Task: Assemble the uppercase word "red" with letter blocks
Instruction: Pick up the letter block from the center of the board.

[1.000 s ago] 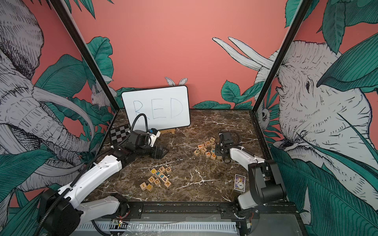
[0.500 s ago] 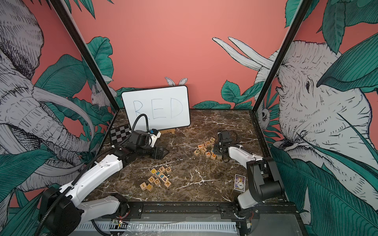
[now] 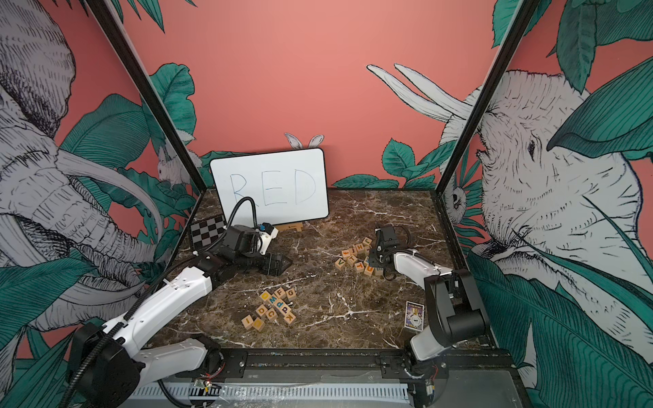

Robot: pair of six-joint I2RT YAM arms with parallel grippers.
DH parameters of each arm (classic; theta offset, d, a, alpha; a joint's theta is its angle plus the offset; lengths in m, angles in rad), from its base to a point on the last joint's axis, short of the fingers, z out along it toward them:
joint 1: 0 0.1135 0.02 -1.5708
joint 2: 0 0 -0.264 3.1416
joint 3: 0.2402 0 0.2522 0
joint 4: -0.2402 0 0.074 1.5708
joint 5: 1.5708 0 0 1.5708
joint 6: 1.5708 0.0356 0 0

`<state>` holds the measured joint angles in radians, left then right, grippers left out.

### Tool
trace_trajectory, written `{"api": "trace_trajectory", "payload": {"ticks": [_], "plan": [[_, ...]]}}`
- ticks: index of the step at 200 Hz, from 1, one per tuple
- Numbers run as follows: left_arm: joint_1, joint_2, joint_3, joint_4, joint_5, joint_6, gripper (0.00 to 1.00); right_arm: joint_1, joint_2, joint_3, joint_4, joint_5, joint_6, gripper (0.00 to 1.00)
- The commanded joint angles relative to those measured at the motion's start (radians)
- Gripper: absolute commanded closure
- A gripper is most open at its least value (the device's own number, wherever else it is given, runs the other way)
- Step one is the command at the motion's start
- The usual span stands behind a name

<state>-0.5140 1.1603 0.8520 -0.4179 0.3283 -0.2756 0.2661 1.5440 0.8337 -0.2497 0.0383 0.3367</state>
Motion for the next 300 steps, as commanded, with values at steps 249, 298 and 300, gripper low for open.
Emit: {"api": "trace_trajectory", "payload": {"ticks": [249,298,300], "plan": [[0.003,-0.021,0.018,-0.016,-0.042,0.029,0.11,0.009,0.039,0.043,-0.044,0.053,0.011,0.66],[0.002,-0.025,0.017,-0.015,-0.044,0.030,0.11,0.009,0.050,0.051,-0.050,0.052,0.012,0.64],[0.003,-0.025,0.017,-0.015,-0.044,0.030,0.11,0.009,0.049,0.052,-0.051,0.052,0.012,0.64]]}}
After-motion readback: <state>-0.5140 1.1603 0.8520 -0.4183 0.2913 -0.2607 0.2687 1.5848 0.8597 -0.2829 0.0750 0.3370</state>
